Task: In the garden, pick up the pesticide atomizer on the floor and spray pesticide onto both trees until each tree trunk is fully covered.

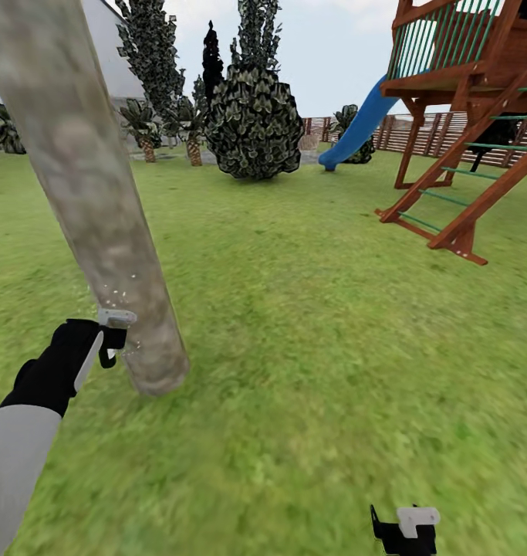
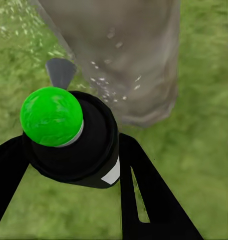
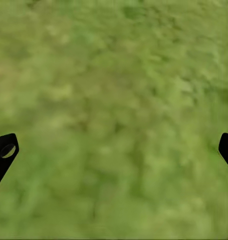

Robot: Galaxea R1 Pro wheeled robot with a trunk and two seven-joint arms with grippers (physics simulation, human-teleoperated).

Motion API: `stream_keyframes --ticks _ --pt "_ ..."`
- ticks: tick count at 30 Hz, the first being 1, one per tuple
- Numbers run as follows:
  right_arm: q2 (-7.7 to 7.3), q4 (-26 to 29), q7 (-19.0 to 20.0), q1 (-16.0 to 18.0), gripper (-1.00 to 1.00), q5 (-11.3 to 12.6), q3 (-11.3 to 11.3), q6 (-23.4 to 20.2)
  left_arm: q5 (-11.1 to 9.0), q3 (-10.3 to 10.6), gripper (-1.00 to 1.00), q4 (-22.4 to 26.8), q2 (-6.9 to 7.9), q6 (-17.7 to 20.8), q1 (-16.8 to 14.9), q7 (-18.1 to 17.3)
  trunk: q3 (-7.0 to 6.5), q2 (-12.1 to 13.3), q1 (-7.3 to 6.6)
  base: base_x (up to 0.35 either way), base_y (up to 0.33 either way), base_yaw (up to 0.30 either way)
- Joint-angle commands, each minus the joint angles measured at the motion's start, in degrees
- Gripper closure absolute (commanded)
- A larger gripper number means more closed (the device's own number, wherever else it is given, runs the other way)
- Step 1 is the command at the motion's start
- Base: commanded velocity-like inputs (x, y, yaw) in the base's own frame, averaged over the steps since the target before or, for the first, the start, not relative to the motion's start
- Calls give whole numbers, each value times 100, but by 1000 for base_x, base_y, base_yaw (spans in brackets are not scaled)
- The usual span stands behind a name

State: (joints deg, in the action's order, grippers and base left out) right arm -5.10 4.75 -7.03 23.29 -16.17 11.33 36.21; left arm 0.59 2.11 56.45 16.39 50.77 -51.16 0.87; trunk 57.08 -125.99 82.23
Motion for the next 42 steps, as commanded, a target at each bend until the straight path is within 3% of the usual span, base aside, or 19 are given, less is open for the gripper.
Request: stream_keyframes --ticks 1,2,3,5,7,10,13,16,19,21,25,31,42 --pt "0 -1 0 0 -100 0 0 0 3 10 100 -6 -15 -6 0 5 0 0 0 233 -192 0" --pt "0 -1 0 0 -100 0 1 0 3 20 100 -9 -44 -11 1 7 0 0 0 235 -190 0" --pt "0 0 0 0 -100 0 0 0 -2 31 100 -13 -331 -13 -3 9 0 0 0 236 -189 0" --pt "0 0 0 0 -100 0 -1 0 -5 35 100 -17 -466 -14 -7 9 0 0 0 236 -188 0" --pt "0 0 0 0 -100 5 0 0 2 15 100 -24 -433 -10 -3 14 0 0 0 236 -188 0" --pt "5 0 0 0 -100 7 1 0 26 -45 100 -91 -113 -7 6 68 0 0 0 140 -200 24" --pt "8 0 0 0 -100 5 1 0 31 -86 100 -177 -3 -6 105 145 0 0 0 22 -106 211" --pt "8 0 0 0 -100 2 -3 0 -7 -55 100 -259 -116 -21 164 467 0 0 0 2 -10 272" --pt "9 0 0 0 -100 4 -6 0 25 -53 100 -342 -555 -64 267 558 0 0 0 0 -1 277" --pt "9 0 0 0 -100 7 -5 0 28 -79 100 -323 -630 -74 272 562 0 0 0 0 0 278" --pt "9 0 0 0 -100 4 -8 0 36 -157 100 -350 -525 -91 294 556 0 0 0 0 0 278" --pt "2 0 0 0 -100 4 1 0 28 -153 100 -354 -736 -101 439 554 0 0 0 97 -160 92" --pt "8 0 0 0 -100 0 0 0 37 -169 100 -354 -666 -94 458 554 0 0 0 67 -256 1"
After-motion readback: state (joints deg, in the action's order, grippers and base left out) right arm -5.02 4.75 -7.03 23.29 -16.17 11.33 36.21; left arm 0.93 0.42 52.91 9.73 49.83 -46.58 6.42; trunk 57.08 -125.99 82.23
